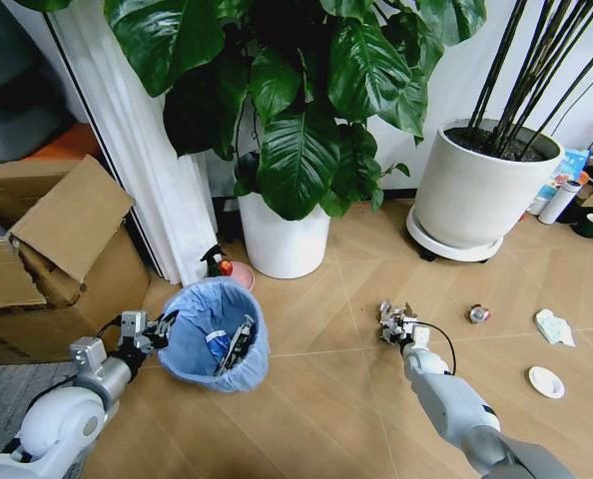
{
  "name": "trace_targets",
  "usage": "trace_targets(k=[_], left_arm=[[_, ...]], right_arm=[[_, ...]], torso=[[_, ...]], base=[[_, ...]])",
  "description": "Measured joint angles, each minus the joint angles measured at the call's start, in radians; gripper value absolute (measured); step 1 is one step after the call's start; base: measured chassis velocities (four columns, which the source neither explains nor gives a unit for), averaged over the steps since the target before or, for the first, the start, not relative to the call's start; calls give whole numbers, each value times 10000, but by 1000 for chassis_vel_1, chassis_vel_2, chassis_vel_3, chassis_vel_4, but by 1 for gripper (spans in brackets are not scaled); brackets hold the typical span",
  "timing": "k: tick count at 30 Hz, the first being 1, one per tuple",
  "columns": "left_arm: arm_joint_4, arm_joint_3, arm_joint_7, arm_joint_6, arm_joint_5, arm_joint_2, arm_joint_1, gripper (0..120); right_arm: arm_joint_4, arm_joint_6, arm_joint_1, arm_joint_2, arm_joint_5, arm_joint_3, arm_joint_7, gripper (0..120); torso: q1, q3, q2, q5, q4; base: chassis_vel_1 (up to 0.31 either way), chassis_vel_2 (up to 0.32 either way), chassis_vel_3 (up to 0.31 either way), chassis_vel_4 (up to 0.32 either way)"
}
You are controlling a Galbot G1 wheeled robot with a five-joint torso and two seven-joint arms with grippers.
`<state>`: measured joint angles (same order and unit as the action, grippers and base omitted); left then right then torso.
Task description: Pick up the trash bin and place the garbage on the floor into it.
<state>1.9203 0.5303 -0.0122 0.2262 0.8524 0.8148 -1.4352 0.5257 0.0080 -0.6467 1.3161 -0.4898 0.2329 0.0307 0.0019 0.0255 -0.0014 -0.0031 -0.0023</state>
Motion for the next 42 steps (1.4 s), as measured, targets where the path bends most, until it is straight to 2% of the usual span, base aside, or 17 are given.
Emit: trace_targets(k=[2,7,9,16,21,24,28,29,31,32,33,34,37,38,39,41,42], left_arm=[[-1,-2,0,0,0,0,1,0],[-4,-7,-3,-2,1,26,-10,0],[-5,-6,-2,-3,1,31,-16,0],[6,12,-8,-13,-14,84,-36,0],[6,21,-10,-18,-27,131,-36,0],[43,28,-10,-30,-106,286,-83,0],[56,26,-5,-31,-116,284,-114,0],[80,26,0,-31,-117,260,-131,0],[144,25,21,-33,-116,194,-147,0],[161,21,23,-33,-114,174,-149,0],[161,21,23,-33,-114,174,-149,0],[180,3,23,-33,-111,154,-148,0],[232,-52,23,-33,-111,70,-140,0],[232,-52,23,-33,-111,70,-140,0],[238,-125,27,-29,-111,36,-110,0],[264,-210,21,-8,-108,-7,-89,0],[287,-240,19,-6,-108,-30,-88,0]], right_arm=[[5,1,0,-4,-14,0,-5,51],[181,177,-144,-109,-40,-18,-165,26],[267,253,-209,-142,-41,-25,-225,22],[1707,825,-1205,-800,-131,-94,-715,0],[2147,1014,-1508,-1064,-131,-64,-939,0],[4144,1731,-2651,-2348,-250,-42,-2016,0],[4808,1976,-2947,-2798,-566,-115,-2316,0],[5326,2127,-3132,-3094,-878,-200,-2541,0],[6612,2440,-3476,-3704,-1608,-394,-3191,0],[7349,2608,-3579,-4025,-2028,-517,-3624,0],[7349,2608,-3579,-4025,-2028,-517,-3624,0],[8463,2848,-3626,-4475,-2692,-778,-4259,0],[9743,3148,-3290,-4981,-3514,-1481,-5356,0],[9743,3148,-3290,-4981,-3514,-1481,-5356,0],[10294,3393,-2881,-5066,-3891,-1992,-5966,0],[10926,3530,-2209,-5038,-4406,-2872,-6469,0],[11105,3555,-1830,-4994,-4549,-3319,-6642,0]], torso=[[0,0,0,0,0],[0,0,0,1,0],[0,0,0,1,1],[0,0,0,2,0],[0,0,-1,5,-1],[-1,-1,-2,6,3],[-1,-1,-2,-13,-3],[-1,-1,-2,-12,-4],[-1,-1,-2,15,-5],[-1,-1,-1,5,-4],[-1,-1,-1,5,-4],[-1,-2,-1,-11,1],[-1,-1,-1,6,3],[-1,-1,-1,6,3],[-1,-1,-1,-9,2],[-1,-1,-1,7,0],[-1,-1,-1,0,0]], base=[[0,0,0,0],[0,0,0,0],[0,0,0,0],[0,0,0,0],[0,0,0,0],[0,0,0,0],[0,0,0,0],[0,0,0,0],[0,0,0,0],[0,0,0,0],[0,0,0,0],[0,0,0,0],[0,0,0,0],[0,0,0,0],[0,0,0,0],[0,0,0,0],[0,0,0,0]])
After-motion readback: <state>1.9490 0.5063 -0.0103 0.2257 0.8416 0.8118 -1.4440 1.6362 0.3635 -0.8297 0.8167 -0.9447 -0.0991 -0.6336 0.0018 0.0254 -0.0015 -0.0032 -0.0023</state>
